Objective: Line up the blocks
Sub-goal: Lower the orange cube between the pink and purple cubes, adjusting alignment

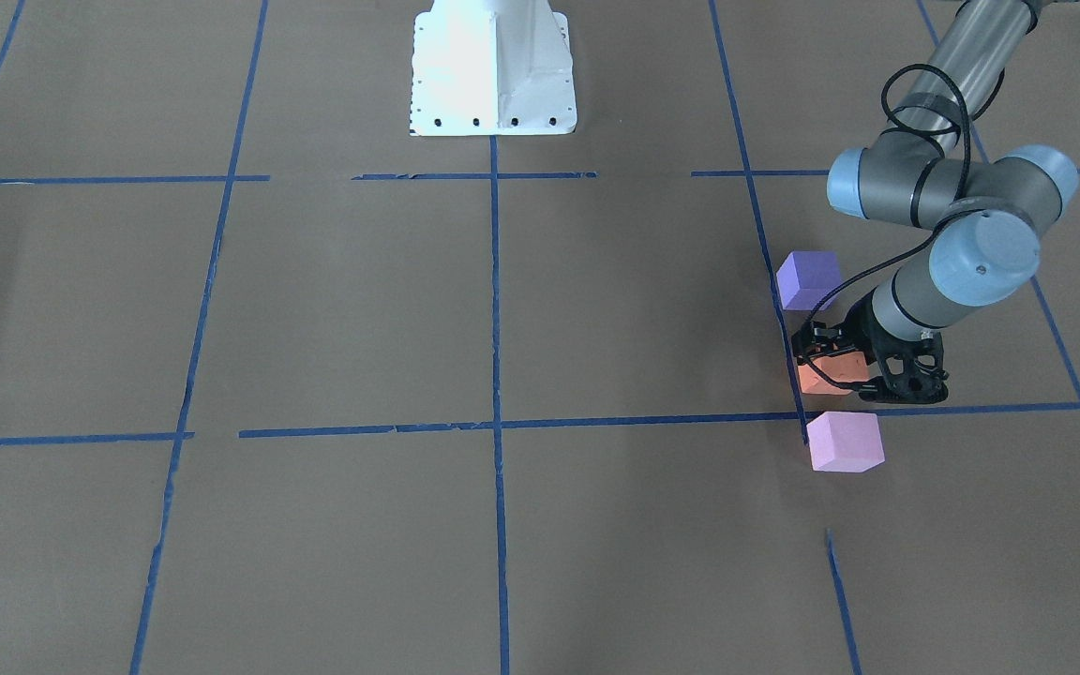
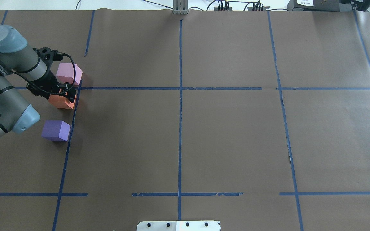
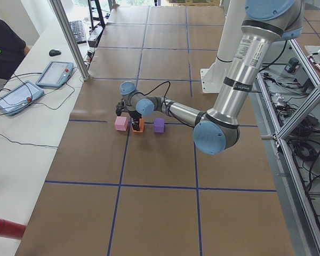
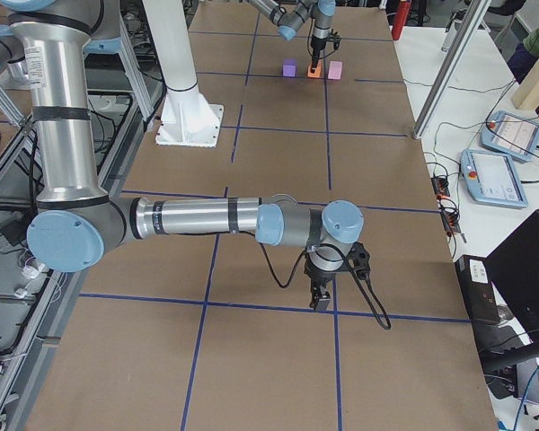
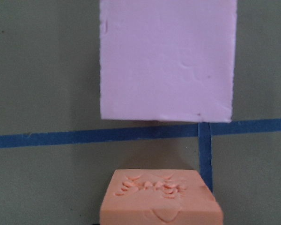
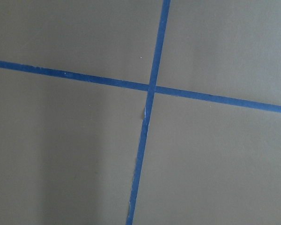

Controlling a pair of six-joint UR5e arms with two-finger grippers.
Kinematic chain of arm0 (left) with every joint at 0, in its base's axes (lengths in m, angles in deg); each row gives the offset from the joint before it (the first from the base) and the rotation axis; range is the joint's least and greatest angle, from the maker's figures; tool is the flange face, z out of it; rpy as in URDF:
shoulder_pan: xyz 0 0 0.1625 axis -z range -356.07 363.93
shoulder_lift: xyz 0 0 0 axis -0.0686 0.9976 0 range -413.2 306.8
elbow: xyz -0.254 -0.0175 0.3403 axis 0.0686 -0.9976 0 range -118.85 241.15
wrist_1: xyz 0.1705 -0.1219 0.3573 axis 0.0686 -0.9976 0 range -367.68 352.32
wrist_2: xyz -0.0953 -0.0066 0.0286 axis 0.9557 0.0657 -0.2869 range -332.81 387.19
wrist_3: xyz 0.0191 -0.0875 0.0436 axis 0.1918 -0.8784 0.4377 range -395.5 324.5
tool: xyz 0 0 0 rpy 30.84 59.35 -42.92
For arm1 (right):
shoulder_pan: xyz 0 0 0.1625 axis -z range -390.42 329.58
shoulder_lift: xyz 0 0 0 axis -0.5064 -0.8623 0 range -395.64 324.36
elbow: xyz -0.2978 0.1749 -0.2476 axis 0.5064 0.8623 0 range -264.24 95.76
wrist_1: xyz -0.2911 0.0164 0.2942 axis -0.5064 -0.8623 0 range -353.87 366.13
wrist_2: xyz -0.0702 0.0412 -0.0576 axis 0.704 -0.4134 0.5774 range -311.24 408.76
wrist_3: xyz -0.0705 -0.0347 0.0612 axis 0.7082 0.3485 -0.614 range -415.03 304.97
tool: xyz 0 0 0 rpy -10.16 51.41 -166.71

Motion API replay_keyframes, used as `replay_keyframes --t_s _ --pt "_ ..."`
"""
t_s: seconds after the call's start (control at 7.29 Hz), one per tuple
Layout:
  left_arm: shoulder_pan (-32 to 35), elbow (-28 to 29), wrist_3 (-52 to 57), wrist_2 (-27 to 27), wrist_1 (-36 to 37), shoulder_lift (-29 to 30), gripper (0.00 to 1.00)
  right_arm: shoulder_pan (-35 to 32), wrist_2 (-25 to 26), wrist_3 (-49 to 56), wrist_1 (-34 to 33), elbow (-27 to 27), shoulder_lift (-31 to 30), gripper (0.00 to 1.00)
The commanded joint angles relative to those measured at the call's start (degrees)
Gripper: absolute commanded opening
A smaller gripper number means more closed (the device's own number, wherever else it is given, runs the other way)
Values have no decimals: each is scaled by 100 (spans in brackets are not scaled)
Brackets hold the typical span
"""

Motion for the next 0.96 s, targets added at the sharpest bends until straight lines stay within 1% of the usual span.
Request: replay_keyframes --t_s 0.0,0.27,0.55,0.69,0.82 --pt "17 -68 42 -3 9 -8 99 0 0 0 0 0 0 100" --pt "52 -279 200 -56 70 -95 100 0 0 0 0 0 0 100" --pt "96 -350 209 -73 79 -104 100 0 0 0 0 0 0 100" --pt "209 -481 183 -65 157 -104 100 0 0 0 0 0 9 100" --pt "358 -787 192 -65 437 -113 100 0 0 0 0 0 0 100"
